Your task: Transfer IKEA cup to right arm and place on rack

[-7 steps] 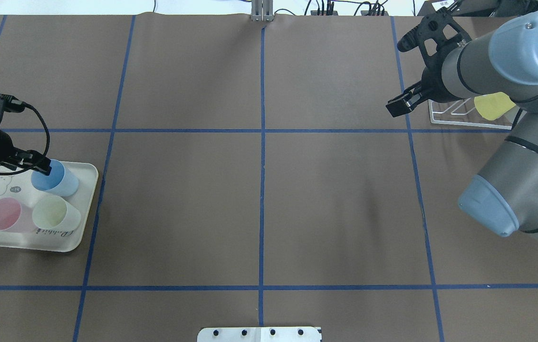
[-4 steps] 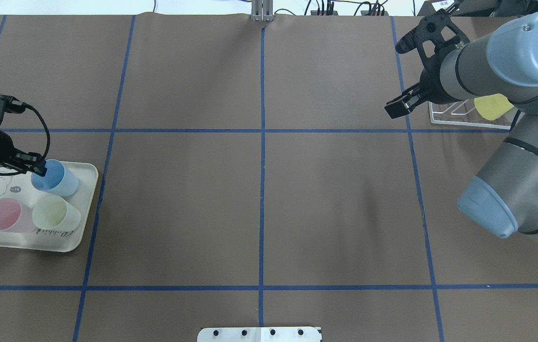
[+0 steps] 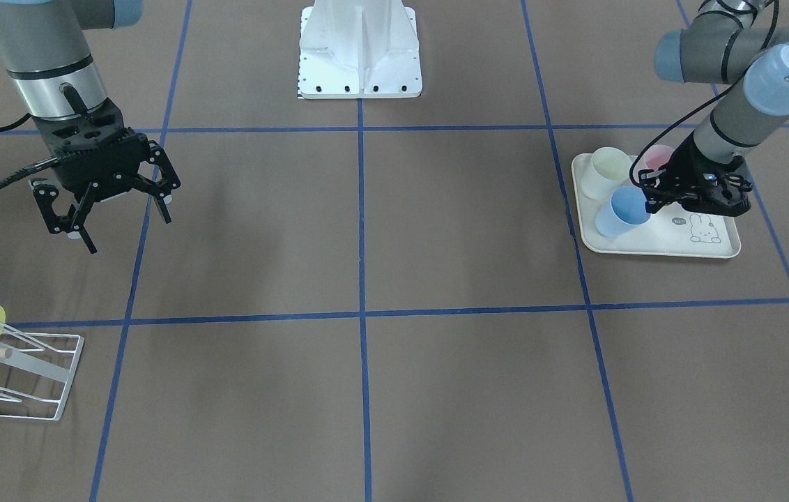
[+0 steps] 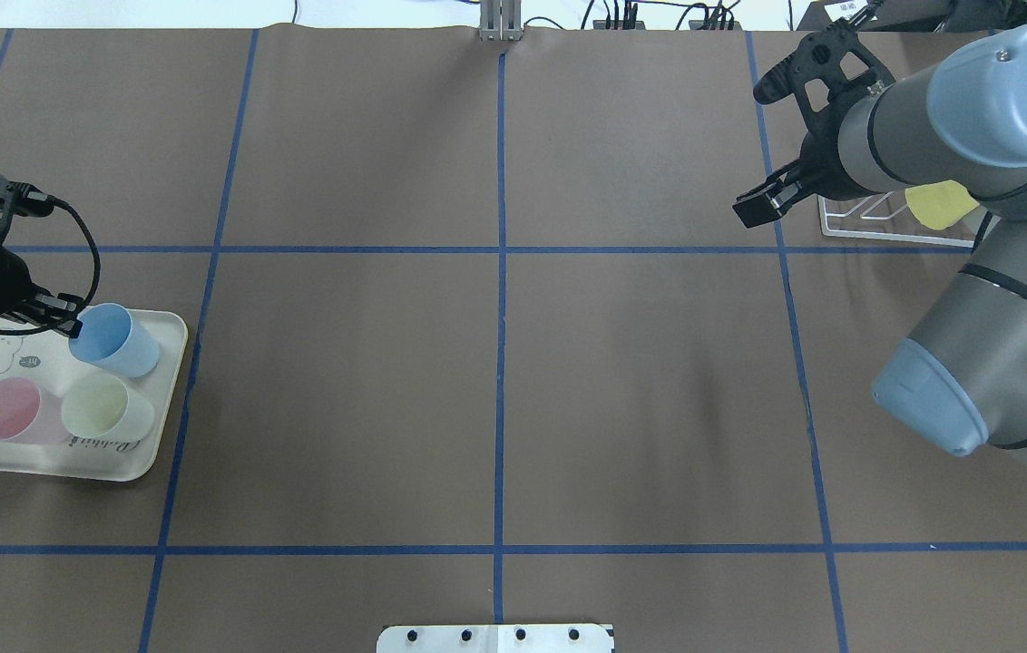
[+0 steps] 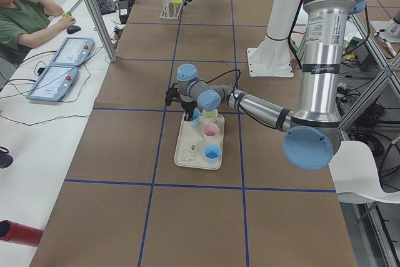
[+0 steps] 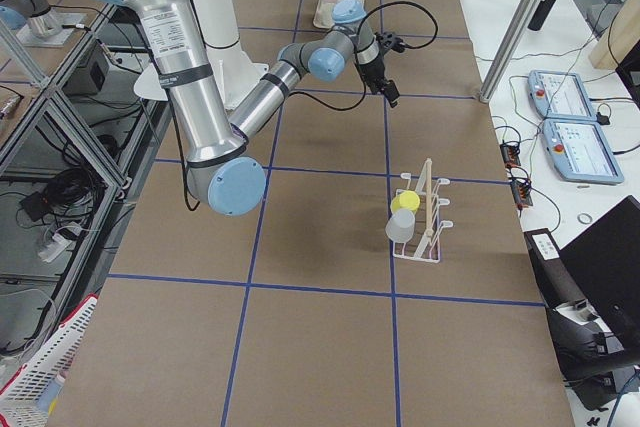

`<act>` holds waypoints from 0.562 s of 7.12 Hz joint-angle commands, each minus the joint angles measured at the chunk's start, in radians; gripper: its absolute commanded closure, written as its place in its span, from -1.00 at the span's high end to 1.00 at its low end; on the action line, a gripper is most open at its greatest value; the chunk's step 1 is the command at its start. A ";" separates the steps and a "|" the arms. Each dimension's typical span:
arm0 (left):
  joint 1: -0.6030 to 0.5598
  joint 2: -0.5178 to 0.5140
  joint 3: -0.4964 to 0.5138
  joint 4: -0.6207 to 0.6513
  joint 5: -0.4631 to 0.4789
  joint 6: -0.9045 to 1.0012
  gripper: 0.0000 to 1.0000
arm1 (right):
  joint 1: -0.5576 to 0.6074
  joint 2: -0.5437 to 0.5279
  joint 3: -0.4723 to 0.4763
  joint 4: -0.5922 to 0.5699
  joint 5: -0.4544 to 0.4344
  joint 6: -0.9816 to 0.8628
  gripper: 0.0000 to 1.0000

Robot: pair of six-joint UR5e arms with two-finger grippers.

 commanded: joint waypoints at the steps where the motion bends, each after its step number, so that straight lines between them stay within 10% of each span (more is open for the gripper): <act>1: -0.001 -0.001 -0.015 0.008 -0.023 -0.001 -1.00 | 0.000 0.001 0.000 0.000 0.000 0.000 0.98; 4: -0.087 -0.006 -0.029 0.009 -0.027 -0.002 -1.00 | -0.003 0.001 0.000 0.000 0.000 0.000 0.98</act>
